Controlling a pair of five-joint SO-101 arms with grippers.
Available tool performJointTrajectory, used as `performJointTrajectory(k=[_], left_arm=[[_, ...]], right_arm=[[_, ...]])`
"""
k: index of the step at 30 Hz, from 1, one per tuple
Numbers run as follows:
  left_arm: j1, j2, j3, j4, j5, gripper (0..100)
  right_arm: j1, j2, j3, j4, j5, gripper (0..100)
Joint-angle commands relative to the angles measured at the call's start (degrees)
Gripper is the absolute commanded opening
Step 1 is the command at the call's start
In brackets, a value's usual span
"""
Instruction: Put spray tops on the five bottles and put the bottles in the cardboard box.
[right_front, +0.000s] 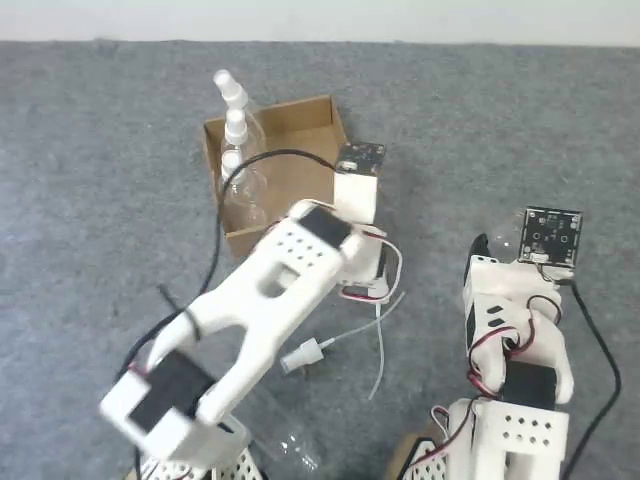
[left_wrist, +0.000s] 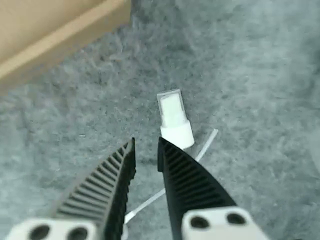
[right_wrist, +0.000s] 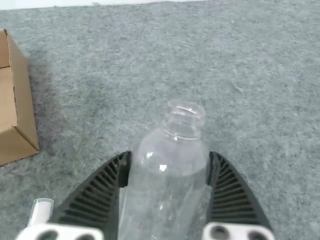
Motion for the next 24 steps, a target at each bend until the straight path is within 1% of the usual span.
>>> performJointTrajectory(k=[1, 4, 6, 10, 17, 22, 24], left_arm=[[1.2, 5.7, -10.6, 3.6, 3.3, 7], [1.5, 8.9, -16.4, 7.6, 5.1, 7], [1.5, 10.8, -19.0, 8.9, 5.5, 7], [1.8, 14.7, -20.4, 9.1, 5.5, 7], [5.5, 18.2, -20.8, 8.8, 5.5, 7], [4.2, 18.3, -20.6, 7.7, 6.7, 8], [4.0, 18.3, -20.5, 7.7, 7.1, 11]], right_arm=[[0.7, -1.5, -0.7, -1.6, -0.3, 11.0], [0.7, -1.5, -0.7, -1.6, -0.3, 11.0], [0.7, -1.5, -0.8, -1.6, -0.3, 11.0], [0.8, -1.5, -0.8, -1.6, -0.3, 11.0], [0.8, -1.5, -0.9, -1.6, -0.2, 11.0], [0.8, -1.5, -0.9, -1.6, -0.2, 11.0], [0.8, -1.5, -0.9, -1.6, -0.2, 11.0]])
